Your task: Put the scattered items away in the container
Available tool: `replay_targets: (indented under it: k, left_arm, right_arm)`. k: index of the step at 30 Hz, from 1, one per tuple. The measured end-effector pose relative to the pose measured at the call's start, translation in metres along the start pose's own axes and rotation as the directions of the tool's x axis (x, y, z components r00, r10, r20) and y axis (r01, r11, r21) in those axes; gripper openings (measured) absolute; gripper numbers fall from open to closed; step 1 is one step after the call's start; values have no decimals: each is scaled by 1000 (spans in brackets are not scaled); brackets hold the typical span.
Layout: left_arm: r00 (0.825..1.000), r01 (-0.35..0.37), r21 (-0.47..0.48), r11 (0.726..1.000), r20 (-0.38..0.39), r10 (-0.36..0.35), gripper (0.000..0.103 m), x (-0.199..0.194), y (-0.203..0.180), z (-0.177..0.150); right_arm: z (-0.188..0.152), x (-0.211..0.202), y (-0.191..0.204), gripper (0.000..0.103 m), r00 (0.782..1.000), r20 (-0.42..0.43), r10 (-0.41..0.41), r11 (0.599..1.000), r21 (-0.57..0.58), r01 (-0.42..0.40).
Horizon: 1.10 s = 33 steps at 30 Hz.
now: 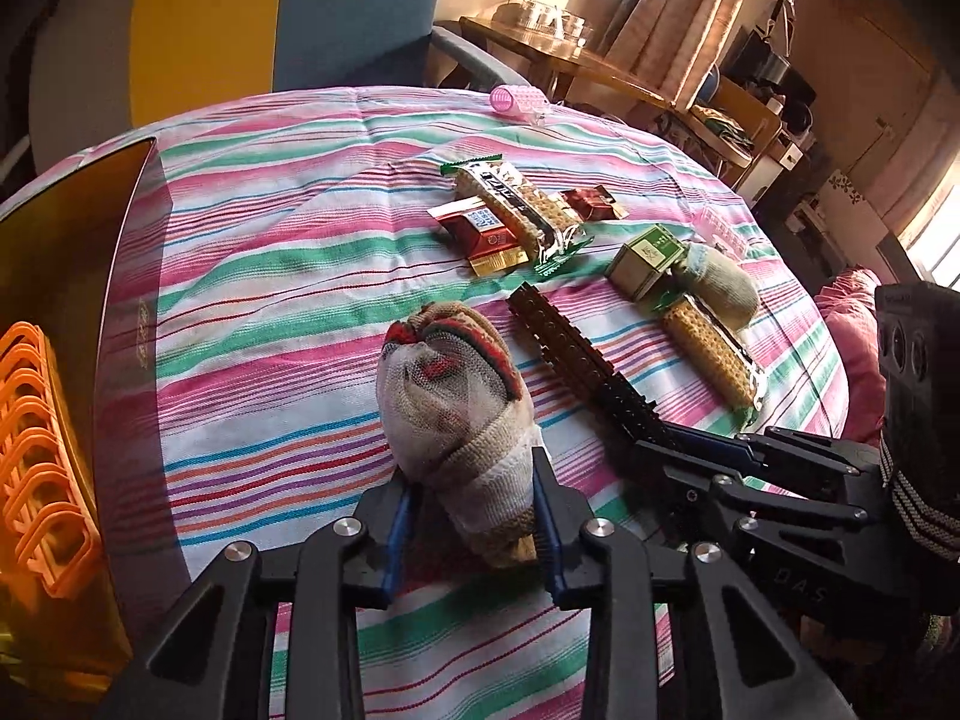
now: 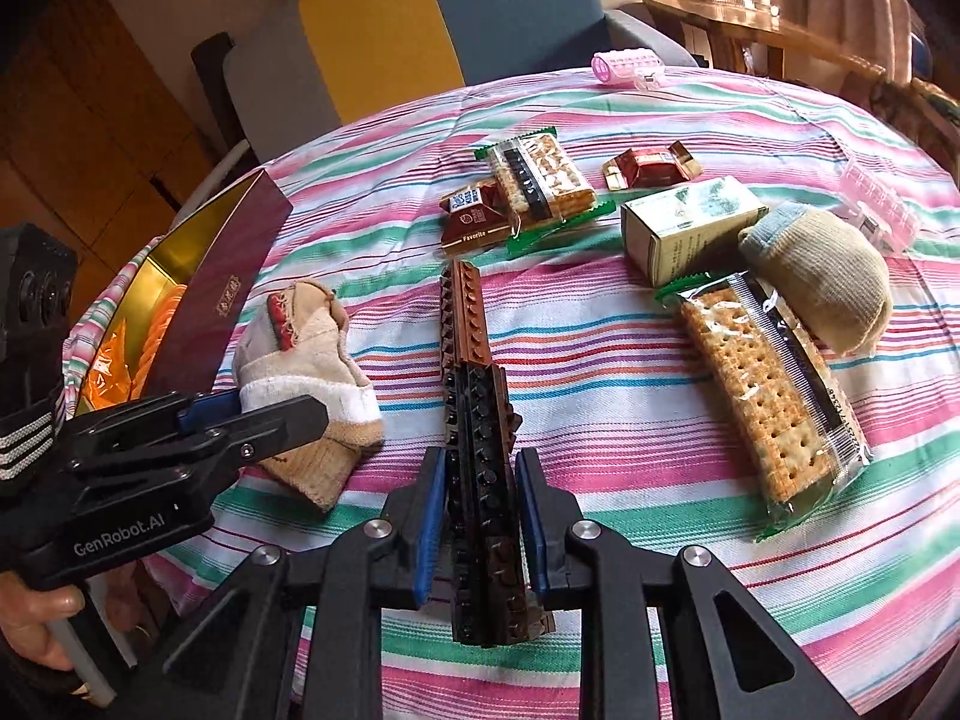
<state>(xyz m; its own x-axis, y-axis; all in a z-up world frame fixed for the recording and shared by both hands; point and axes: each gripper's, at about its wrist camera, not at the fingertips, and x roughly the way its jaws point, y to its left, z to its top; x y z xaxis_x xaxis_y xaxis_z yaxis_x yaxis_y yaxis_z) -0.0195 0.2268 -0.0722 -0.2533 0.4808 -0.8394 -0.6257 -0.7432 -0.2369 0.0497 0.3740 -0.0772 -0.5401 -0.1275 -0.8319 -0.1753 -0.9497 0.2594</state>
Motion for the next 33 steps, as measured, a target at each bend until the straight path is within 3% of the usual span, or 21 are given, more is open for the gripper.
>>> replay_targets:
  k: [10, 16, 28, 33]
  left_arm:
    - [999, -39, -31, 999, -4, 38, 39, 8, 4, 2]
    - [999, -17, -16, 1000, 29, 17, 31, -1, 1, -2]
    - [987, 8, -29, 1000, 161, -4, 30, -55, 11, -8]
    - [973, -24, -70, 997, 226, 39, 30, -86, 32, -8]
  right_arm:
    - [2, 11, 22, 24, 991, 1, -136, 980, -144, 135]
    - [-3, 9, 26, 23, 985, 26, -172, 974, -145, 174]
    - [-3, -21, 38, 23, 991, 93, -94, 992, -76, 101]
    - [14, -29, 60, 23, 992, 126, -25, 996, -85, 36]
